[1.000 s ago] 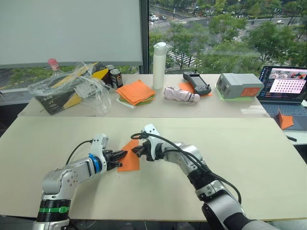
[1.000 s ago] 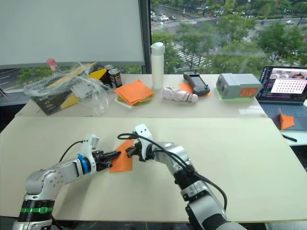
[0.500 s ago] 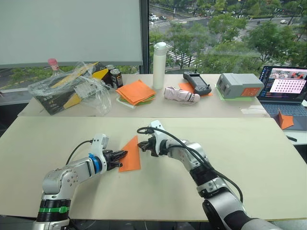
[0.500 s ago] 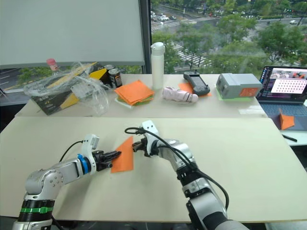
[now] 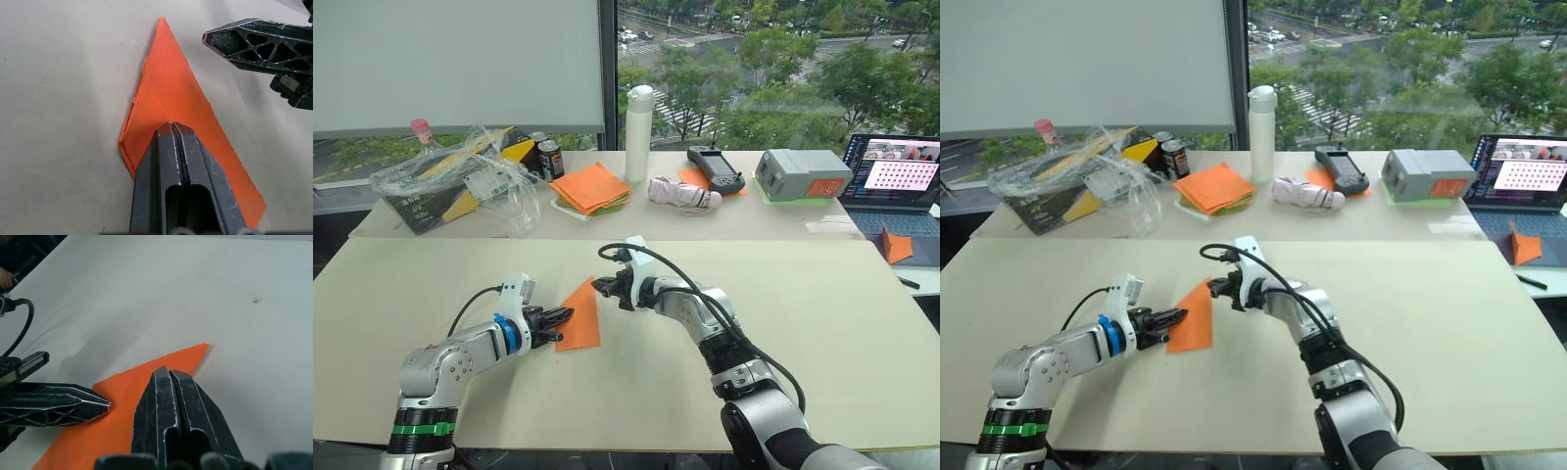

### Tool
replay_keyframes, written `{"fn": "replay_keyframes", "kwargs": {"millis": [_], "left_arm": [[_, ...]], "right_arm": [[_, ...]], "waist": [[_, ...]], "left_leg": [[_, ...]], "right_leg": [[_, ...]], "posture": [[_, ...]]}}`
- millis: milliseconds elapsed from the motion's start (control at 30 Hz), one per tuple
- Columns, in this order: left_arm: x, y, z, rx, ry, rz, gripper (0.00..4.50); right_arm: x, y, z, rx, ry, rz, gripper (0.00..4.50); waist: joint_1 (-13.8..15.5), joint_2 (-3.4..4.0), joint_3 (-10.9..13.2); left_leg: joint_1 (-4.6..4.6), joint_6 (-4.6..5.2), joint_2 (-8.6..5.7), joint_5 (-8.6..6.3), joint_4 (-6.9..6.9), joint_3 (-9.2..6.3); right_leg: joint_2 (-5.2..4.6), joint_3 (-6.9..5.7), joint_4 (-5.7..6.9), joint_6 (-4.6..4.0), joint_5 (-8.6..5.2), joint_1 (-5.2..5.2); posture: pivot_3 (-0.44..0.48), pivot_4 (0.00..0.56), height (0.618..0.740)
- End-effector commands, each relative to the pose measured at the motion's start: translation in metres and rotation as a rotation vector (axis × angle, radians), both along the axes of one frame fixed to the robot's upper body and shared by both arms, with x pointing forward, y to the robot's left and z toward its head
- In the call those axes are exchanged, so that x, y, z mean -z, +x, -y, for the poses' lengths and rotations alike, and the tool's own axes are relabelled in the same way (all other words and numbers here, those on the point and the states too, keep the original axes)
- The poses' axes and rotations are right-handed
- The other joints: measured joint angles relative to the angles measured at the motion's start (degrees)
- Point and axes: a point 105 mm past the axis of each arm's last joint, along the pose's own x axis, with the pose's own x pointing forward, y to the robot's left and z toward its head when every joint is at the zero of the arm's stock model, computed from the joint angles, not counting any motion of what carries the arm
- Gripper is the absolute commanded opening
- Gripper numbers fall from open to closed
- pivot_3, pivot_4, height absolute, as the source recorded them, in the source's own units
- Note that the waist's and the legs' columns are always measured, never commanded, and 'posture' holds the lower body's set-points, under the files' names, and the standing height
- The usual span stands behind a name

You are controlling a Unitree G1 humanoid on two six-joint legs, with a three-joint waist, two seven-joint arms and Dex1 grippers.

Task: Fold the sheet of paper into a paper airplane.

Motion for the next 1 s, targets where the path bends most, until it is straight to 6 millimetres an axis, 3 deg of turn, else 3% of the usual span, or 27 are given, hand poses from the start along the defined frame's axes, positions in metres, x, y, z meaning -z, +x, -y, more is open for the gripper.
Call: {"fn": "replay_keyframes", "kwargs": {"millis": [33,300,1000], "left_arm": [[0.009,-0.004,0.000,-0.004,0.022,-0.040,0.00],[0.011,-0.007,-0.002,-0.009,0.024,-0.042,0.00],[0.010,-0.009,-0.002,-0.017,0.021,-0.044,0.00]], "right_arm": [[-0.006,-0.001,-0.008,-0.029,-0.011,0.043,0.03],[0.008,0.001,-0.012,-0.027,-0.058,0.030,0.03],[-0.001,0.027,-0.018,0.082,-0.041,0.047,0.03]], "waist": [[0.0,0.00,0.0],[-0.1,0.00,0.0],[-0.2,0.00,0.0]], "left_leg": [[0.00,0.00,0.00,0.00,0.00,0.00],[0.01,-0.01,0.01,0.01,0.00,0.00],[-0.01,-0.04,0.01,0.02,-0.02,0.01]], "right_leg": [[0.00,0.00,0.00,0.00,0.00,0.00],[0.00,0.00,0.01,0.00,0.00,-0.01],[0.00,0.01,0.00,0.00,0.00,-0.04]], "posture": [[0.000,0.150,0.740],[0.000,0.150,0.740],[0.000,0.150,0.740]]}}
